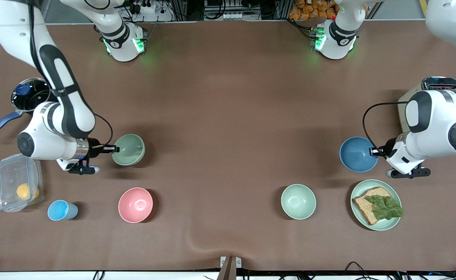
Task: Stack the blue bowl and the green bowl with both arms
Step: 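Carry the blue bowl and the green bowl toward each other at table center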
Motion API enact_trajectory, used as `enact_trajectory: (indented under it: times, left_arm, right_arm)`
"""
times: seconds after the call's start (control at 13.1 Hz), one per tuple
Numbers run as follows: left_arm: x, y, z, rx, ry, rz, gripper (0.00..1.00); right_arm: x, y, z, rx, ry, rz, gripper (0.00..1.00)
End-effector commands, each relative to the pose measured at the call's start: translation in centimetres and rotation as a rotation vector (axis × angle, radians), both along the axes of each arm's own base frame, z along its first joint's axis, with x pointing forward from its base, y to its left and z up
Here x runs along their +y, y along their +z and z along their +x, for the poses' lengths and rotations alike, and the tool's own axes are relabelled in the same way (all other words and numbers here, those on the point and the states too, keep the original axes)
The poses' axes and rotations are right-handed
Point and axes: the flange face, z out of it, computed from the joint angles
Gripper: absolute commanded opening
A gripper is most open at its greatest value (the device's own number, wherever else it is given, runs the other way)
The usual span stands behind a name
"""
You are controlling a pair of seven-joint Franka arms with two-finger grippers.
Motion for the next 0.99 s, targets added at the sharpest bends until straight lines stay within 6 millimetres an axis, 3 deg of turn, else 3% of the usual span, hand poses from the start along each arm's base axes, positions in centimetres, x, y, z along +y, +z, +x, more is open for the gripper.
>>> enact_trajectory:
  times: [0.0, 0.15, 0.23, 0.38, 0.46, 0.61, 0.77, 0.92]
  left_arm:
    - [-4.6, 1.8, 0.8, 0.001, 0.070, 0.012, 0.00]
    - [-7.8, 1.8, 0.8, -0.004, 0.112, 0.024, 0.00]
    - [-9.1, 1.6, 0.7, -0.001, 0.121, 0.029, 0.00]
    - [-10.9, 1.6, 0.5, -0.006, 0.123, 0.009, 0.00]
    - [-11.5, 1.5, 0.4, -0.002, 0.134, -0.016, 0.00]
    - [-12.5, 1.3, 0.5, -0.007, 0.148, -0.058, 0.00]
    - [-13.7, 1.3, 0.3, -0.004, 0.156, -0.088, 0.00]
    - [-15.3, 0.5, 0.1, 0.004, 0.172, -0.098, 0.00]
  right_arm:
    - [8.2, 3.4, -1.6, 0.032, -0.132, -0.043, 0.00]
    - [13.9, 4.0, -2.1, 0.065, -0.235, -0.039, 0.00]
    - [17.7, 4.5, -2.8, 0.080, -0.269, -0.013, 0.00]
    - [23.8, 5.1, -4.3, 0.083, -0.349, -0.007, 0.00]
    - [28.5, 5.3, -6.2, 0.075, -0.385, 0.004, 0.00]
    - [35.4, 5.3, -9.9, 0.061, -0.442, 0.007, 0.00]
    - [42.5, 5.6, -15.5, 0.057, -0.471, 0.011, 0.00]
    - [46.6, 5.0, -18.6, 0.044, -0.545, 0.023, 0.00]
